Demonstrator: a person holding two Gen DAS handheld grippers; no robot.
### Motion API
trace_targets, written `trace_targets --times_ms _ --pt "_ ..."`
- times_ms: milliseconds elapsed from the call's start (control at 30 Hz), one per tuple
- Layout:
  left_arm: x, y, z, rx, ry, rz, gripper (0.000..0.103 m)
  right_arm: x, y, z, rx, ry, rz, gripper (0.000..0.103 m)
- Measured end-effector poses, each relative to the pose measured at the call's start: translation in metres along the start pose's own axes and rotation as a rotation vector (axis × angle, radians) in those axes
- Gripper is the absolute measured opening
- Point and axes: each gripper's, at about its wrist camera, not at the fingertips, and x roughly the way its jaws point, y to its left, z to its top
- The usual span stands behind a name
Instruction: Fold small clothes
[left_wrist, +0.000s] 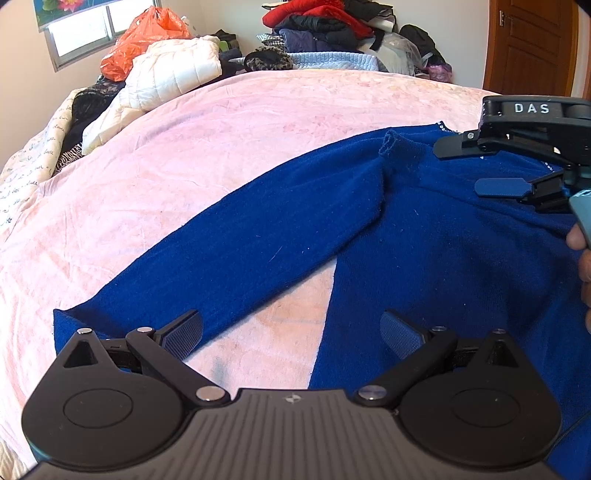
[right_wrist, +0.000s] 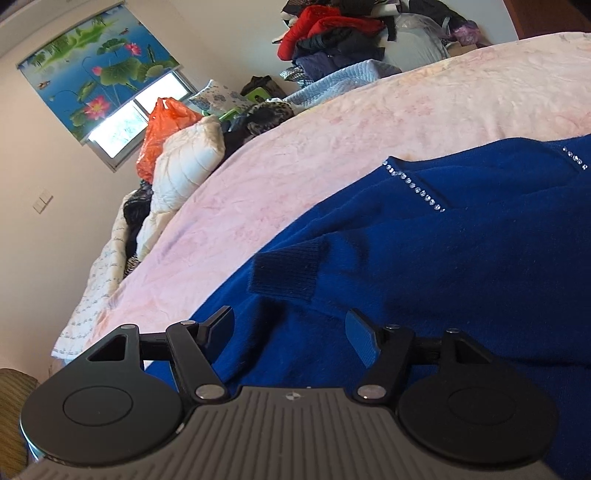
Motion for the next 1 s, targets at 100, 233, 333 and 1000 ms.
trace_targets --times_ms 100,233,333,1000 --pt "-0.004 0.003 -0.002 0.005 -0.012 0.008 0.103 -0.004 0.006 -0.004 0.006 -0.001 0.023 0.071" --pt "-0.011 0.019 -0.007 0.006 -0.040 0.056 0.103 -0.007 0.025 -0.012 -0.046 0.014 0.058 0.071" --pt "-0.015 0.048 -0.009 -0.045 -0.053 0.118 0.103 -0.003 0.045 -0.021 -0.105 0.041 0.099 0.071" --pt "0.015 0.208 -0.009 -0.436 0.071 0.259 0.103 0.072 0.202 -0.125 -0.596 0.354 0.387 0.070"
